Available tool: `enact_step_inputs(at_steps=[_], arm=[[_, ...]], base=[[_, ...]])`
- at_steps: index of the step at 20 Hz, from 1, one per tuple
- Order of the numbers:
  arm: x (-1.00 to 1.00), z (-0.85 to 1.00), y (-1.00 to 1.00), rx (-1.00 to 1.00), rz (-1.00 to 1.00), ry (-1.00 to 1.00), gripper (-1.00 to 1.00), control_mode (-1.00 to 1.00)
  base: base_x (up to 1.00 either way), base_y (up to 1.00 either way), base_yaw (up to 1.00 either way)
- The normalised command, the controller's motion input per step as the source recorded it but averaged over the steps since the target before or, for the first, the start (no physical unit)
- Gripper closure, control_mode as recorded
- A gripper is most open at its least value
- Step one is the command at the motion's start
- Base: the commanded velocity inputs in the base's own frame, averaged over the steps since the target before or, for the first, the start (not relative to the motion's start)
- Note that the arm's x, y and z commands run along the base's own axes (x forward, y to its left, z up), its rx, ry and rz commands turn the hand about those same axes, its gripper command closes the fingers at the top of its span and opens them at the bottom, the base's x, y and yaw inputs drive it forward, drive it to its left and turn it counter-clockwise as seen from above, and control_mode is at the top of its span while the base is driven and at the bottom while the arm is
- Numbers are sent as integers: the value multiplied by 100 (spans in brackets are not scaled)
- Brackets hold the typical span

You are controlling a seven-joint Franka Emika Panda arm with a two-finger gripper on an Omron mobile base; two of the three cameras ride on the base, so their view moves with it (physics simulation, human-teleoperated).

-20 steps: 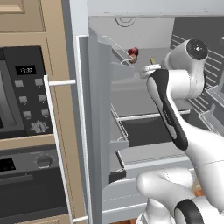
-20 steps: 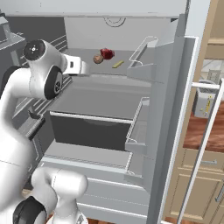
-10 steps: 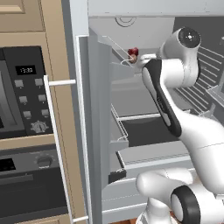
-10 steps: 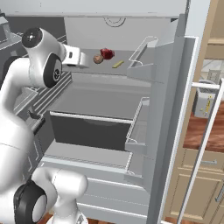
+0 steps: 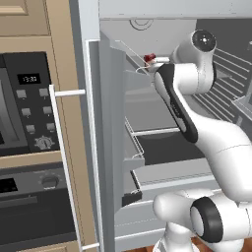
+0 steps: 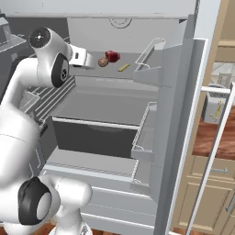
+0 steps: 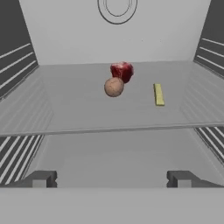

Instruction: Pick the egg and butter from the fridge and place them by the bowl for mixing.

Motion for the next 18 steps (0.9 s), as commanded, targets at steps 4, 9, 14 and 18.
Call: enact_step_inputs(at_steps=[4, 9, 14, 18], arm=[[25, -20, 0, 0, 0, -9, -100, -100], [26, -7, -2, 0, 0, 0, -100, -100], [39, 0, -9, 0, 1, 0, -100, -100], [38, 0, -11, 0, 0, 0, -100, -100]], base=[[0, 0, 0], [0, 0, 0], [0, 0, 0], [0, 0, 0]])
